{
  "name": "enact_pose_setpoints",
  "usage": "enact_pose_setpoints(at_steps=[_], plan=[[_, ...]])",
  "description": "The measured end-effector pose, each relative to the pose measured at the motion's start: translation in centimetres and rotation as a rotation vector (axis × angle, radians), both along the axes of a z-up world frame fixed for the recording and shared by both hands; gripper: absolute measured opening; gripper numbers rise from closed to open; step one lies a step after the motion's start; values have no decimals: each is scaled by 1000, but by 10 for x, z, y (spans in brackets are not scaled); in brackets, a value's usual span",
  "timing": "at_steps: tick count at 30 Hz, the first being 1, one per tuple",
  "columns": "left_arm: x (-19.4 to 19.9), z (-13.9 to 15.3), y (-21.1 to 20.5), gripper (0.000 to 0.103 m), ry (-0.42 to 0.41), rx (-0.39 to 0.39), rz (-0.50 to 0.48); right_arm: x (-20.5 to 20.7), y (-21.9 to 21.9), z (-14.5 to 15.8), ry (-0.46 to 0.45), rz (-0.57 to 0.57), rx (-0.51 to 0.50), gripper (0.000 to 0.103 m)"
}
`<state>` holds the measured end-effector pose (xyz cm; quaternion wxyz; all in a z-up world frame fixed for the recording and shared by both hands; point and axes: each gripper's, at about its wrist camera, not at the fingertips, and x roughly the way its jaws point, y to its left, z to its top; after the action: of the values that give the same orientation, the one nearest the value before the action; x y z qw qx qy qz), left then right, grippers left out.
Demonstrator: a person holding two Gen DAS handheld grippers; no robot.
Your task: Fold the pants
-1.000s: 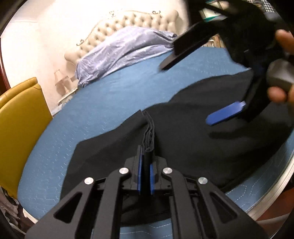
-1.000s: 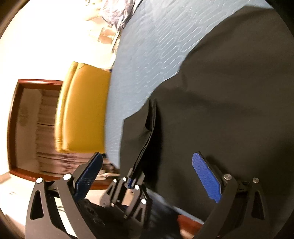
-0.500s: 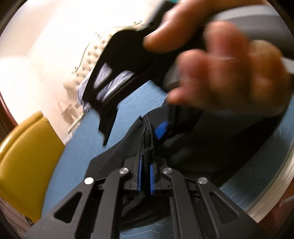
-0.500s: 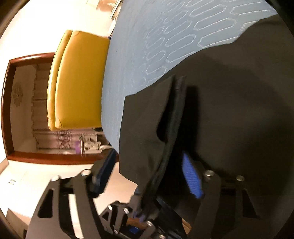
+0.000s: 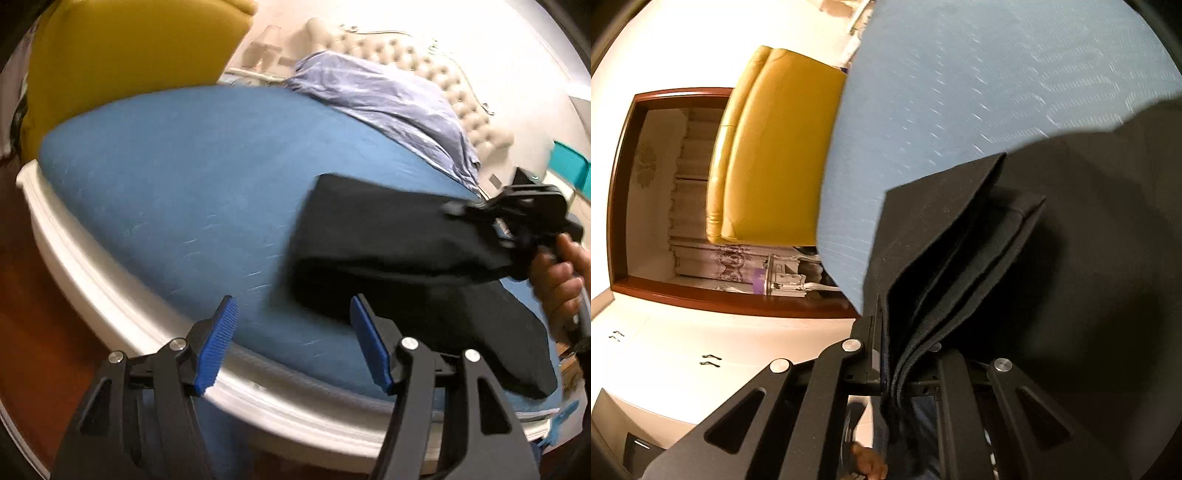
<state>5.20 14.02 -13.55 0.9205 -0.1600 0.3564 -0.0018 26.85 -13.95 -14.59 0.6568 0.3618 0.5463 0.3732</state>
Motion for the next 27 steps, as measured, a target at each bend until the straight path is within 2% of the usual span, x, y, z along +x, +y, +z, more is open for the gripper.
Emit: enact_pose_setpoints(at_steps=[2,4,7,8,12,14,17,21,24,27], plan=[[-3,0,-3,65,4,48,-35,1,2,8,-8,5,-5,7],[2,-3,-5,69,22,-1,-65,0,3,16,-4,2,-6,7],[23,-10,-16,69,46,7,-83,-3,2,26,-7,-5,-6,7],[43,-13,-11,69,54,5,-84,-4,2,28,-8,-7,-5,7],[59,-29,-16,69,82,2,-41,-8,-3,37,-10,-19,-8,7],[66,-30,-27,69,83,92,-34,-12,-14,41,-15,-36,-12,7],[60,-27,-27,71,84,153,25,-21,-42,43,-33,-71,-30,7],[55,-34,-45,73,82,301,-1,-36,-88,-4,10,-119,-136,7],[53,-35,-49,74,76,341,-4,-42,-102,-53,54,-110,-171,7],[51,-35,-46,78,76,355,-12,-47,-107,-76,65,-124,-137,8]])
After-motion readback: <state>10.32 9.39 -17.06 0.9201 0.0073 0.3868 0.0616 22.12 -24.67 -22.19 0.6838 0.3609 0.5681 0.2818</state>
